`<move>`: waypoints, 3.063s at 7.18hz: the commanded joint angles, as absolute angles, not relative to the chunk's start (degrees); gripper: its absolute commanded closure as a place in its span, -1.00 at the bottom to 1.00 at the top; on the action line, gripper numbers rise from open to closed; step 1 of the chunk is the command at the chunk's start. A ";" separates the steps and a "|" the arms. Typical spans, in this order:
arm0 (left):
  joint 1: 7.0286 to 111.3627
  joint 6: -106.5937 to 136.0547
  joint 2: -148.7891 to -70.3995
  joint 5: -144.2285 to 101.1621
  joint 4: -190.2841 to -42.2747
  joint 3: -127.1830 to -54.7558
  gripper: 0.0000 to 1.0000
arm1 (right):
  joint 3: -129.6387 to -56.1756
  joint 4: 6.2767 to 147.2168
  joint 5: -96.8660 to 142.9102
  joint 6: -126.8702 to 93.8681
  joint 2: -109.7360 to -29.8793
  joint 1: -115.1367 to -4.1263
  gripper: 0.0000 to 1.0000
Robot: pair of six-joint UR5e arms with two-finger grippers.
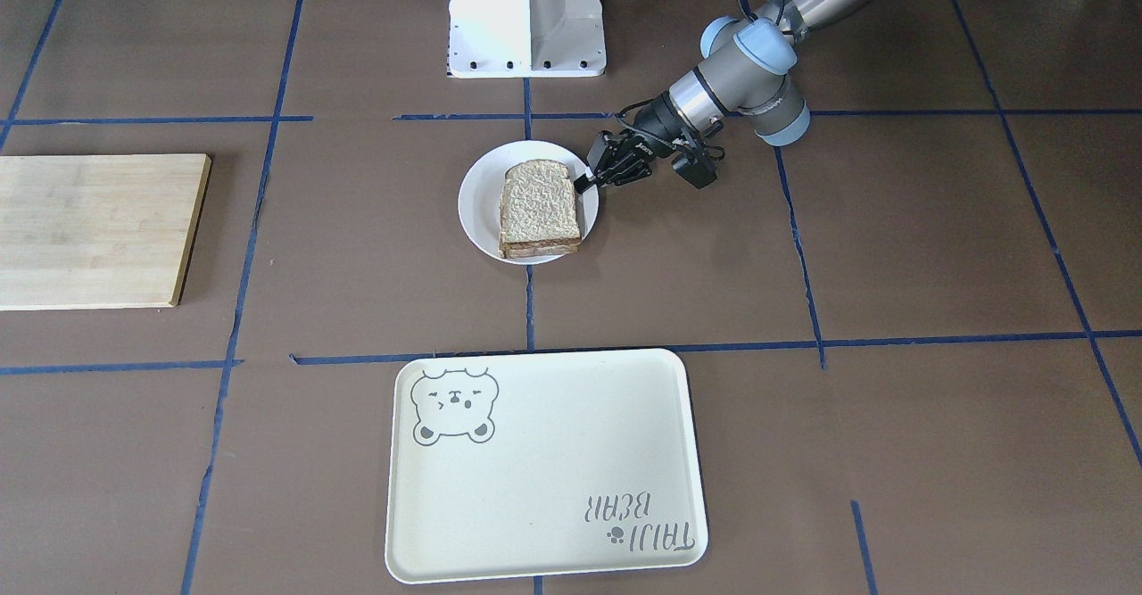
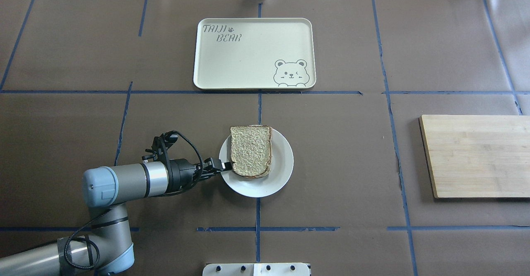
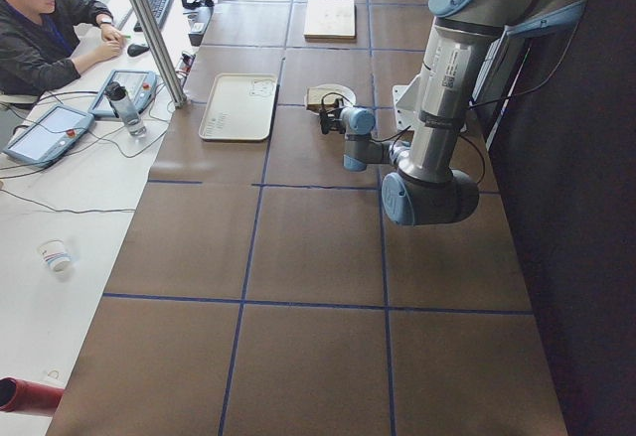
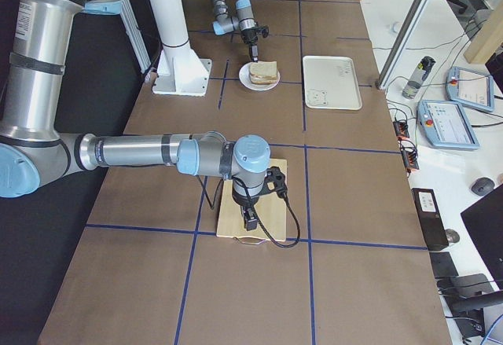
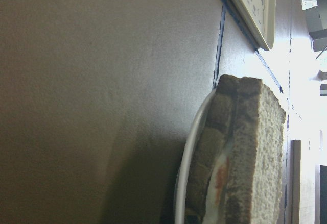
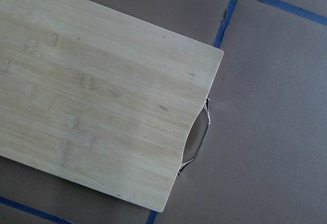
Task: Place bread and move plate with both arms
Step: 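Grip the plate rim with the left gripper, then slide the plate with the left gripper onto the white bear tray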
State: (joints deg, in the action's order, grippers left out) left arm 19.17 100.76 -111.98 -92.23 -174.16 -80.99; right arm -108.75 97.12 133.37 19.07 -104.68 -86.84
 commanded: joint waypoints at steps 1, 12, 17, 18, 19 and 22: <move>19.42 100.90 -112.24 -91.32 -176.03 -81.04 0.88 | -108.72 97.12 133.42 19.07 -104.68 -86.84 -1.00; 37.17 116.81 -139.10 -87.10 -179.91 -43.02 0.98 | -108.72 97.12 133.33 19.07 -104.41 -86.84 -1.00; 37.26 115.06 -140.01 -87.89 -179.39 -42.71 -1.00 | -108.72 97.12 133.42 19.07 -104.41 -86.84 -1.00; 38.22 112.35 -139.40 -91.37 -178.60 -44.54 -1.00 | -108.72 97.12 133.42 19.07 -104.33 -86.84 -1.00; 39.71 111.80 -135.48 -97.15 -173.37 -49.78 -1.00 | -108.72 97.12 133.42 19.07 -104.33 -86.84 -1.00; 45.84 108.66 -118.87 -108.59 -151.00 -84.80 -1.00 | -108.63 97.12 133.68 19.07 -104.15 -86.75 -1.00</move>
